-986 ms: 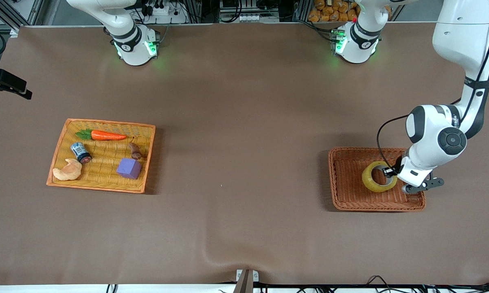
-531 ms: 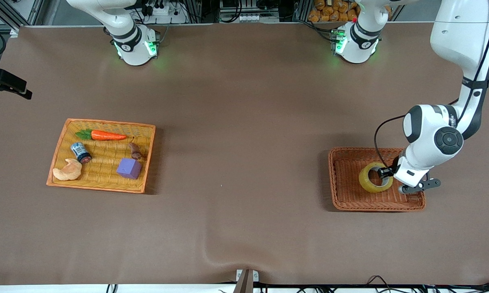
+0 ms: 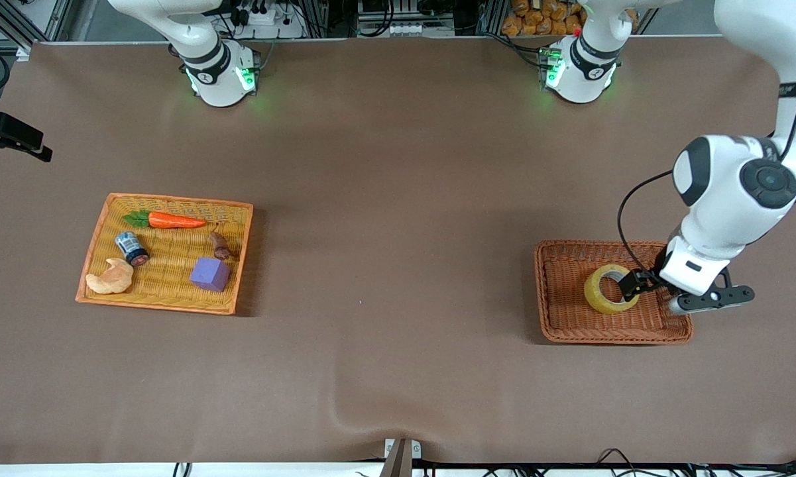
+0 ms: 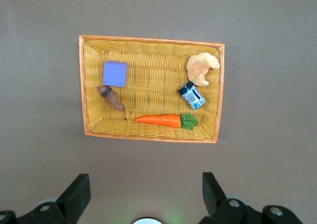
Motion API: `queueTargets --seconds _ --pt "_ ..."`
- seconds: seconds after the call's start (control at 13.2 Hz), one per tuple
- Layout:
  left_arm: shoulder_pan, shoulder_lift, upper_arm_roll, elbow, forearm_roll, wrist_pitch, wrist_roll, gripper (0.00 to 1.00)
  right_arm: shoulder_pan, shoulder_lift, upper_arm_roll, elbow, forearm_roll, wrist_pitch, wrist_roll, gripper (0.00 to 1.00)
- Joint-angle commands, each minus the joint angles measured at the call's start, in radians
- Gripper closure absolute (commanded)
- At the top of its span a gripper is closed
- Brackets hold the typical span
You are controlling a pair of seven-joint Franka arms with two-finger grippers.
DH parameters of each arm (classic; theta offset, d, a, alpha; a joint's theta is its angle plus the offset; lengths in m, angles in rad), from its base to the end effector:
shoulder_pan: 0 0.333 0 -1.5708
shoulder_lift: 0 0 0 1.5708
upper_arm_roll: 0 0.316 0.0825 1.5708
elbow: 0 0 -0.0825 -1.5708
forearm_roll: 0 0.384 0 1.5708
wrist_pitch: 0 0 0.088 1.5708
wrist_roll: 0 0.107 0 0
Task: Transfer tape with both arms
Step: 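Lower the tape into the basket and open the left gripper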
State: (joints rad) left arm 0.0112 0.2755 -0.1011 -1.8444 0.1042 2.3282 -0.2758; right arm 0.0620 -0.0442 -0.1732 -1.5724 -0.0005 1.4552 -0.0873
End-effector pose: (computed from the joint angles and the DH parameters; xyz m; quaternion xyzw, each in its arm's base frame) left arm 0.6421 -0.0518 0.3990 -0.9920 -0.0640 -0.1082 0.0084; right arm 0.5252 -0.0610 0.6376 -0.9992 0.0117 0.0363 0.0072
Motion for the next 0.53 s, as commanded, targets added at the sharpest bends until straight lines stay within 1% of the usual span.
queueTargets --seconds 0.0,0.15,0.3,0.46 --pt "0.009 -0.042 -0.034 0.078 -0.017 -0.157 0.003 0.0 -0.019 0.003 0.015 0.015 -0.012 -0.015 -0.006 0.0" --pt "0.01 -0.082 -0.051 0.108 -0.083 -0.22 0.004 0.0 -0.019 0.003 0.015 0.015 -0.012 -0.015 -0.006 0.0" --pt "0.009 -0.131 -0.054 0.106 -0.084 -0.317 0.055 0.0 -0.021 0.003 0.015 0.015 -0.012 -0.015 -0.006 0.0" --pt "0.01 -0.177 -0.052 0.103 -0.087 -0.377 0.114 0.0 -0.021 0.003 0.015 0.015 -0.012 -0.016 -0.008 0.0"
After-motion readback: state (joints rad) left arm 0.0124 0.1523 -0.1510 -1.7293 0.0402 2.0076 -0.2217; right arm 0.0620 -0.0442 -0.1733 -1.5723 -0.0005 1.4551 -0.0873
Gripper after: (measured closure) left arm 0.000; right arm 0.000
